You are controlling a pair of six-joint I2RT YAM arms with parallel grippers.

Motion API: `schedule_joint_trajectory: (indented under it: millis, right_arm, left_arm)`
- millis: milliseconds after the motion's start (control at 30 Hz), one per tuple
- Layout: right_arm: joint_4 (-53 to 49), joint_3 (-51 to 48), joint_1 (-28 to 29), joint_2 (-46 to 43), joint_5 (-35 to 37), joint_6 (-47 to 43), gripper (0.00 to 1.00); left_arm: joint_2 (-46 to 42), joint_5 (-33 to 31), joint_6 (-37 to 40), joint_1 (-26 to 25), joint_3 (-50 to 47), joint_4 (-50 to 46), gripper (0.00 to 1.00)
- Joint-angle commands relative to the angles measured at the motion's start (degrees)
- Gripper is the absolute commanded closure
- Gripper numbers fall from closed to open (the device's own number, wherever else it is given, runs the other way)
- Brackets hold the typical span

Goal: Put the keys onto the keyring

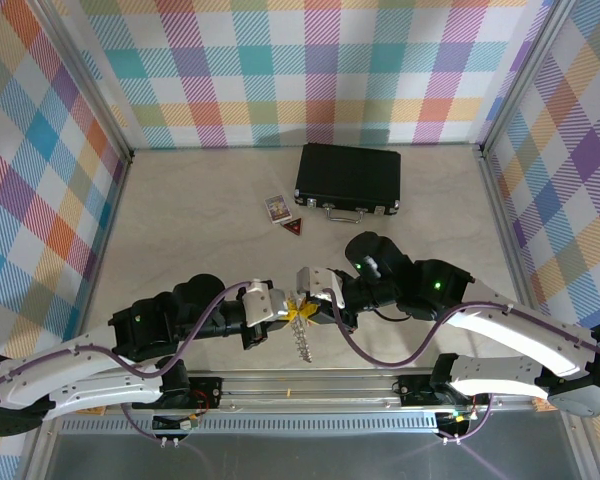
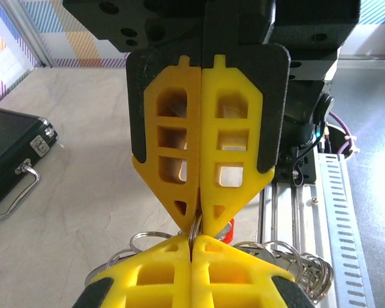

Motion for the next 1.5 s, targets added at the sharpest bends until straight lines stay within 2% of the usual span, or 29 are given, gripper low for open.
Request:
schedule_joint_trajectory:
  millis: [0, 100, 467, 633, 733, 800, 900, 1000, 1033, 1133, 1300, 1333, 1433, 1467]
  right_arm:
    - [2.34, 1.41, 0.71, -1.19, -2.17, 0.73, 0.89]
    - [3.24, 0.87, 0.63, -1.82, -1.93, 1.42, 0.84]
    - [5.15, -0.04, 0.63, -4.04, -1.21, 2.34, 0.80]
    - [6.42, -0.82, 0.64, -5.41, -1.59, 2.69, 0.83]
    - [6.52, -0.80, 0.69, -5.52, -2.25, 2.38, 0.94]
    - [6.30, -0.68, 0.63, -5.54, -2.34, 2.21, 1.00]
    - [5.86, -0.50, 0.69, -5.64, -1.55, 1.84, 1.00]
    - [4.48, 0.13, 0.64, -5.61, 0.71, 1.08, 1.00]
    - [3.55, 0.52, 0.64, -5.27, 1.87, 0.63, 1.00]
    - [0.10, 2.21, 0.67, -3.29, 4.94, -0.84, 1.00]
    - [-0.85, 2.79, 0.75, -2.34, 5.39, -1.40, 1.00]
    - [-0.75, 2.87, 0.73, -2.08, 5.39, -1.41, 1.00]
    - [-1.12, 3.45, 0.72, -1.39, 5.39, -1.79, 1.00]
    - [-1.17, 3.38, 0.80, -1.27, 5.39, -1.87, 1.00]
  left_arm:
    - [-2.08, 0.86, -0.66, -0.16, -0.81, 5.51, 1.00]
    - [-3.19, 3.51, -0.94, -0.15, -0.84, 8.54, 1.00]
    - [-5.81, 9.58, -4.28, -0.14, -3.88, 19.15, 1.00]
    - [-6.50, 10.51, -5.41, -0.15, -5.27, 22.27, 1.00]
    - [-5.90, 10.34, -5.61, -0.13, -5.68, 22.66, 1.00]
    - [-5.21, 10.02, -5.46, -0.08, -5.55, 22.16, 1.00]
    - [-4.18, 9.14, -4.78, -0.08, -5.01, 20.74, 1.00]
    - [-3.31, 5.50, -2.84, -0.11, -3.88, 16.82, 1.00]
    - [-2.99, 3.74, -1.81, -0.15, -3.21, 14.45, 0.99]
    - [-1.32, -0.56, 1.00, -0.15, -1.24, 8.08, 0.86]
    - [1.57, -4.19, 3.62, -0.15, 1.98, 0.69, 0.83]
    - [1.83, -4.23, 3.88, -0.15, 2.25, 0.40, 0.84]
    - [1.81, -4.14, 4.14, -0.17, 2.12, 0.91, 0.98]
    - [1.69, -4.12, 4.10, -0.13, 1.97, 1.23, 1.00]
